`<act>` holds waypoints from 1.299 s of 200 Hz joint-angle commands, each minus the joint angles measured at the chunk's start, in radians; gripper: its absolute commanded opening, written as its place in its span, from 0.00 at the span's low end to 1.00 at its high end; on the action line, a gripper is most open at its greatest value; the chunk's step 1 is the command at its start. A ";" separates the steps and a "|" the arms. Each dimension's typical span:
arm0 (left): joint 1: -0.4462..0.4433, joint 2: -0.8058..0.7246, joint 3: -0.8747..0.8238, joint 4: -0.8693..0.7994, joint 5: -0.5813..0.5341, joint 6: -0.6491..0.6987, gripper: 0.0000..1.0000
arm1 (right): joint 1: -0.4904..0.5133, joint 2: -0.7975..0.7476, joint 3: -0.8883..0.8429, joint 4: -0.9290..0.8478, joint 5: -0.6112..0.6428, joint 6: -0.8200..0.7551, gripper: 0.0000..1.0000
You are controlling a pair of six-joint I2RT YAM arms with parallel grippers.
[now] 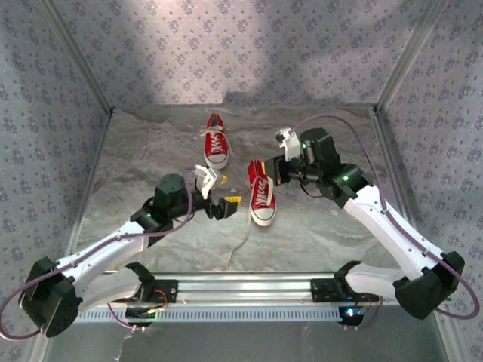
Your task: Tie the shoes
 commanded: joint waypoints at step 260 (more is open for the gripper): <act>-0.481 0.653 0.396 -0.814 -0.503 -0.260 0.56 | -0.274 -0.025 0.009 -0.173 0.039 0.202 0.00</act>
